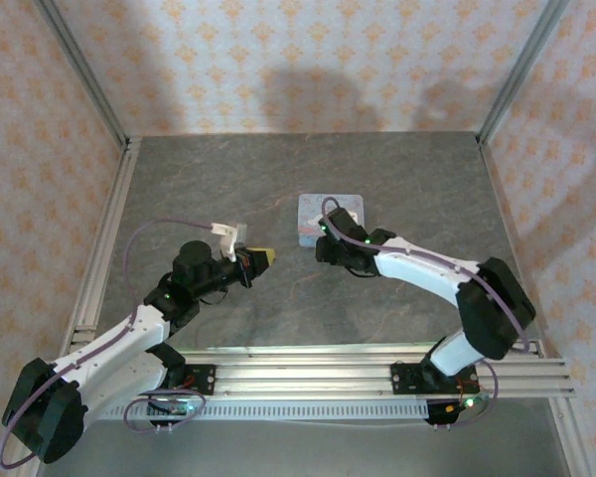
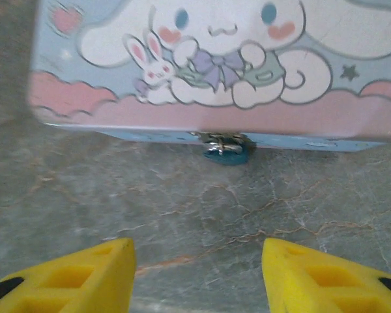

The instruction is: Unlock the padlock with the key

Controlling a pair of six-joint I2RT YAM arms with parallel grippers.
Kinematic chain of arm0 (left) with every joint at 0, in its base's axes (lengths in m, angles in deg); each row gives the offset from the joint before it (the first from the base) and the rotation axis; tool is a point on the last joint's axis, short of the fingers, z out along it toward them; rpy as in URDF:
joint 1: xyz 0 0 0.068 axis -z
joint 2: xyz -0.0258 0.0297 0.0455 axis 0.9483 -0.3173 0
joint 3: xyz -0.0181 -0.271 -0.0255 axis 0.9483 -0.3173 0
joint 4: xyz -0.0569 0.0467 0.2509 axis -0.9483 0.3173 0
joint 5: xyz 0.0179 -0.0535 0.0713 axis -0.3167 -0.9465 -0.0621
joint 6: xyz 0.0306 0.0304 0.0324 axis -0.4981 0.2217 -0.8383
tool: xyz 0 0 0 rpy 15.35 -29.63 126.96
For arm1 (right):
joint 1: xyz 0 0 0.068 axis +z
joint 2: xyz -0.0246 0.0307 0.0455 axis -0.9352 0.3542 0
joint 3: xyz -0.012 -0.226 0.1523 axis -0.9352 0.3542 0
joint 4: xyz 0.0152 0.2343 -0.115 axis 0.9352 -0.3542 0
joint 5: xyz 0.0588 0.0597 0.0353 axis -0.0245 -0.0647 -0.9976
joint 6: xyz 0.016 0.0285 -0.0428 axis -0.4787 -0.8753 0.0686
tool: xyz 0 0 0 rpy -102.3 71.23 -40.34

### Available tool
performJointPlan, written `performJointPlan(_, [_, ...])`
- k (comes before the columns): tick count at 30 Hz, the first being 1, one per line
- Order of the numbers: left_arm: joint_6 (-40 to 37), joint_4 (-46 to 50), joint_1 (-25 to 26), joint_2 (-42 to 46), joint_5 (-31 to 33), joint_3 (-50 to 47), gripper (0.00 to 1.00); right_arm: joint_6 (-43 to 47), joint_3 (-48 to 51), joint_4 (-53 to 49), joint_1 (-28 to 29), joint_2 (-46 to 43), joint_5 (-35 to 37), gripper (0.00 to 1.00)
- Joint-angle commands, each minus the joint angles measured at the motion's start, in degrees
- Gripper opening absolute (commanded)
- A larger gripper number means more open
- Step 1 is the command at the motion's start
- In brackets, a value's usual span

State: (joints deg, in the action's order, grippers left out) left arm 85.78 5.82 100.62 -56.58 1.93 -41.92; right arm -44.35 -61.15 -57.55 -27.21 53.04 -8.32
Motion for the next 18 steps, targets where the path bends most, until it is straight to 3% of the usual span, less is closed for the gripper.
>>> performJointPlan(1, [-1.9, -0.4, -0.3, -0.1, 1.2, -0.9, 0.00, 1.3, -1.9, 2.1, 0.5, 2.7, 7.0, 0.53])
performJointPlan(6, [-2.8, -0.6, -0.3, -1.1, 1.4, -1.1, 0.00, 1.8, -2.4, 7.4, 0.8, 8.2, 9.7, 0.49])
performJointPlan(18, [-4.0, -1.9, -0.2, -1.7, 1.3, -2.6, 0.00, 2.1, -6.7, 8.9, 0.9, 17.0, 14.4, 0.42])
